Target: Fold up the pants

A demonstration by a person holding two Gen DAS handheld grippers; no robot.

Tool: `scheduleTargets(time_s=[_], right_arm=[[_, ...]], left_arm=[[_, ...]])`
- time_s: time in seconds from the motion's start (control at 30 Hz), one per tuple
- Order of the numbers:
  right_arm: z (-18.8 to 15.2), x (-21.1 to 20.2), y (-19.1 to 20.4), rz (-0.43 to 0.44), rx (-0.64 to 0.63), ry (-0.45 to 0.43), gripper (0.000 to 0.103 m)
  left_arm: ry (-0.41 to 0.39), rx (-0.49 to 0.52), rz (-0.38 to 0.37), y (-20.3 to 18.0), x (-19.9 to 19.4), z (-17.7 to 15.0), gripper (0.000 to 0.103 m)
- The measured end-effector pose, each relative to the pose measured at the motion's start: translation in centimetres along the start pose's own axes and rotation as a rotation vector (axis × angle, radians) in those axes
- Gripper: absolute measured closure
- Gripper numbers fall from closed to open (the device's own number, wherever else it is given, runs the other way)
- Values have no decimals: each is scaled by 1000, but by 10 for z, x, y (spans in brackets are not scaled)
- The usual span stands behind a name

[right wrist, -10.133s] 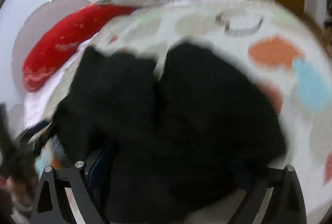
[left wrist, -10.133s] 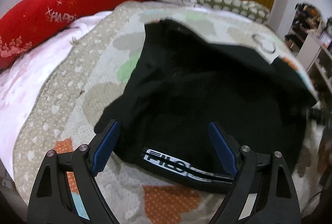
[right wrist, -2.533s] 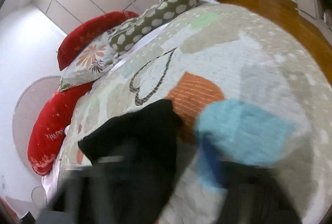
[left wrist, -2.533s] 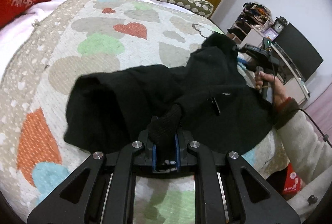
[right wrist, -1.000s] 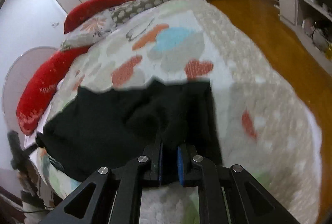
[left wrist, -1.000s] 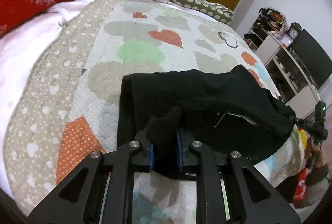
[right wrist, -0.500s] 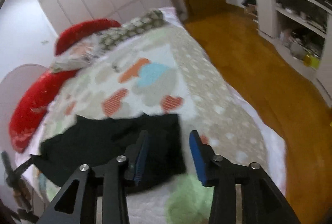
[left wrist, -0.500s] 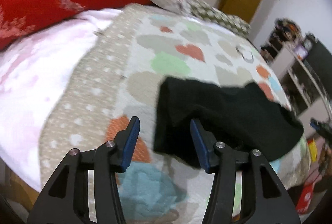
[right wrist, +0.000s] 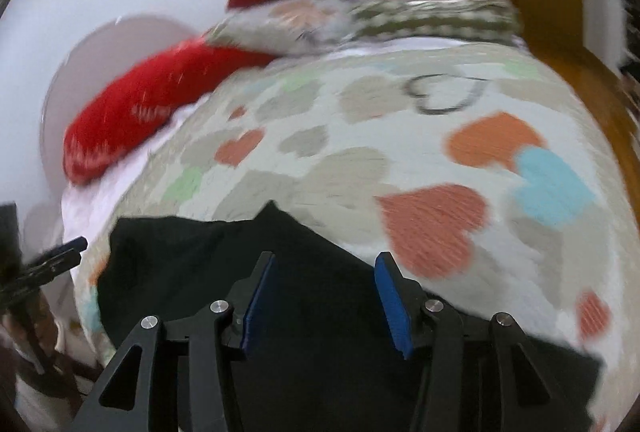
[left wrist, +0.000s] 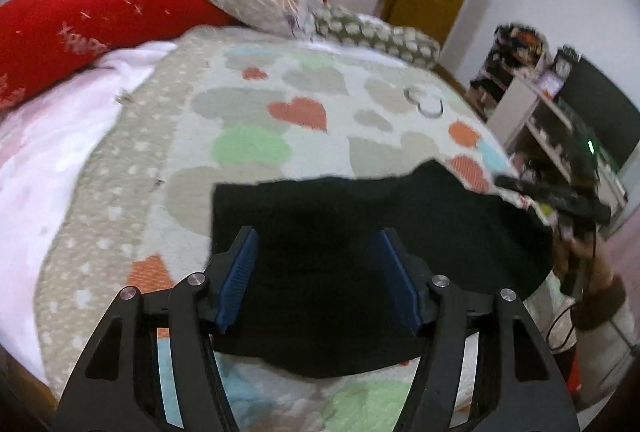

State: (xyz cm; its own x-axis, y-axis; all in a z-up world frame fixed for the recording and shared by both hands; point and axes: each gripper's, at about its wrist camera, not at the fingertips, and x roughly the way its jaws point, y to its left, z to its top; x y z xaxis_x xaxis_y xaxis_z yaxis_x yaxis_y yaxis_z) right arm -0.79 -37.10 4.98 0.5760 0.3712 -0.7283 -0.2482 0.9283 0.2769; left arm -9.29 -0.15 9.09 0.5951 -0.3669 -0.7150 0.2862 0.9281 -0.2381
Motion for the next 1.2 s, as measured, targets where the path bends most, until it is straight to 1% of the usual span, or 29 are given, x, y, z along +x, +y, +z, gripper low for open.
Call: scheduleTargets(time_s=[0.03, 0.1, 0.13, 0.2, 0.23, 0.27, 0.3, 0.33, 0.37, 0.43, 0.47, 0.53, 0.6, 0.63, 0.67, 0.7, 0.73, 0.77, 0.83, 0.87, 0.93, 1.03, 1.07, 1.1, 1.13, 1.17, 1.2], right_arm=[[4, 13, 5, 8, -17, 22, 54], [11, 40, 14, 10, -46, 72, 54], [15, 50, 17, 5, -60, 86, 54], [18, 63, 22, -4, -94, 87, 55], [18, 68, 22, -28, -106, 86, 71], [20, 72, 23, -72, -121, 91, 77], [22, 79, 21, -134, -129, 89, 77], [25, 85, 16, -170, -112, 77, 77], [27, 89, 11, -188, -85, 70, 77], [29, 93, 1, -163, -27, 56, 77], [29, 90, -2, -148, -8, 50, 77], [25, 73, -6, -114, 36, 57, 77], [14, 40, -13, -74, 80, 43, 77], [8, 26, -13, -74, 81, 25, 76], [1, 7, -15, -90, 78, 2, 73], [-9, -17, -20, -132, 71, -30, 69], [-17, -36, -27, -171, 70, -52, 58], [-25, -55, -35, -214, 75, -77, 50], [-41, -92, -56, -304, 93, -134, 45], [-48, -104, -67, -337, 96, -137, 45], [-55, -106, -84, -347, 112, -92, 45], [-64, -91, -104, -302, 145, -43, 45], [-67, -85, -109, -284, 165, -27, 48], [-71, -79, -114, -243, 189, -14, 53], [-73, -77, -116, -210, 200, -13, 67], [-74, -76, -113, -205, 189, -13, 77], [-76, -78, -109, -215, 169, -18, 81]], left_arm=[[26, 7, 16, -3, 11, 0, 40], [53, 23, 43, -7, 25, 0, 40], [65, 30, 58, -8, 34, 1, 40], [80, 38, 90, -8, 46, 3, 40], [85, 43, 126, -7, 53, 5, 40], [88, 44, 153, -6, 59, 6, 40], [98, 39, 183, -3, 67, 8, 40], [107, 32, 201, -1, 73, 9, 40], [110, 30, 216, 1, 77, 9, 40], [105, 42, 252, 1, 83, 9, 40], [106, 45, 264, 1, 84, 9, 40], [102, 42, 263, 1, 79, 9, 40], [89, 32, 244, 0, 71, 9, 40], [80, 15, 224, -1, 65, 10, 40], [73, 3, 210, -2, 60, 10, 40], [63, -5, 197, -4, 56, 11, 40], [46, -4, 184, -9, 49, 12, 40], [34, 4, 178, -13, 46, 12, 40], [13, 29, 169, -23, 40, 14, 40], [7, 37, 160, -28, 38, 15, 40], [8, 33, 133, -36, 40, 16, 40], [35, 22, 101, -44, 48, 15, 40], [44, 28, 100, -48, 51, 14, 40], [52, 38, 101, -51, 53, 12, 40], [63, 56, 107, -55, 55, 10, 40], [70, 69, 113, -57, 57, 8, 40], [75, 80, 121, -58, 58, 7, 40]])
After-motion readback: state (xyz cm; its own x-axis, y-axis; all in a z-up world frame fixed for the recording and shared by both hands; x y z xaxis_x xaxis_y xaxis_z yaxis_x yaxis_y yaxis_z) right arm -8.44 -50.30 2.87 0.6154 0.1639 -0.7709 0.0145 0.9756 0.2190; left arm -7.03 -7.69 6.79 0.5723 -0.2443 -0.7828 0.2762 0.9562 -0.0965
